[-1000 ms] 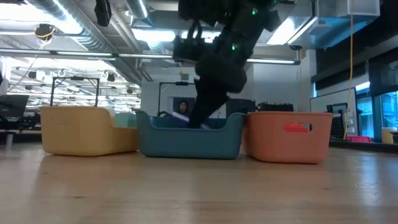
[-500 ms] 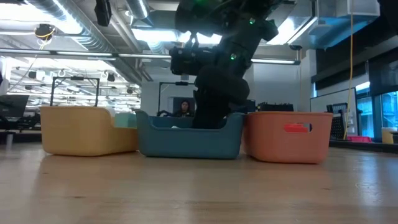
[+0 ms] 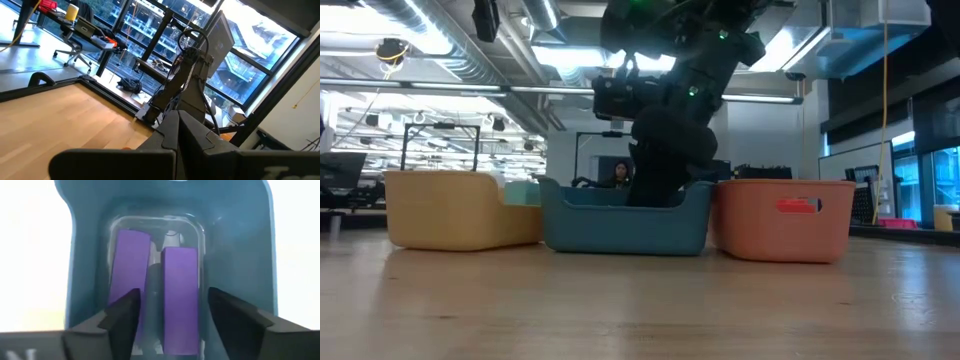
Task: Sort & place blocks by color
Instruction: Put the violet block into the blue bin
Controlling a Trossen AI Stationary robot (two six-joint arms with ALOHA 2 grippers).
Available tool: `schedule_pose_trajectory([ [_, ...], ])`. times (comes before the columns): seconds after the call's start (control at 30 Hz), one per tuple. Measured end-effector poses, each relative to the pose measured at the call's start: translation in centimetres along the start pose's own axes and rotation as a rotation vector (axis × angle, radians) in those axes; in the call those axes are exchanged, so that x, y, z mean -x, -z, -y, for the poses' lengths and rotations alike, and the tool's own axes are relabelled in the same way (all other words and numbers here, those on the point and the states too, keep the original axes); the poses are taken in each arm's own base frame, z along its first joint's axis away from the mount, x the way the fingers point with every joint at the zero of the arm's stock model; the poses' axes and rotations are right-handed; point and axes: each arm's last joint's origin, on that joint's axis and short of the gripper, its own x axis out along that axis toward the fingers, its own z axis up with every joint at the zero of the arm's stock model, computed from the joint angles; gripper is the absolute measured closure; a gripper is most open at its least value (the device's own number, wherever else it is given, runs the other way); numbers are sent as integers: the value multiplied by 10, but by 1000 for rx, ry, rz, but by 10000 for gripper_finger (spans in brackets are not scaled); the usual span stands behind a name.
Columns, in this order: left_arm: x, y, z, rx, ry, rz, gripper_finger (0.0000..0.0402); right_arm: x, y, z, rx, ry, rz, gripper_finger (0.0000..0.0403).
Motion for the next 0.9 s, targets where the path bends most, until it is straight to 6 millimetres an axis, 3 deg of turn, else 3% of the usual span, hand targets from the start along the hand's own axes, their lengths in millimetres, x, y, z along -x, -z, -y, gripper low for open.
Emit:
schedule_pose_trajectory([
  [0.2,0,0,0,-2,0,0,401,18,-17,1,48,-12,7,130],
  [0.4,0,0,0,-2,0,0,401,76,-19,8,51,-46,9,132],
  [0.53,0,0,0,-3,0,0,401,115,8,10,-29,-44,50,141],
  [0.7,0,0,0,-3,1,-1,401,157,60,9,-233,-22,184,146],
  [0.8,0,0,1,-4,32,-17,401,174,85,7,-379,-37,345,146],
  [0.9,0,1,2,-5,60,-32,401,189,97,9,-505,-102,567,147],
])
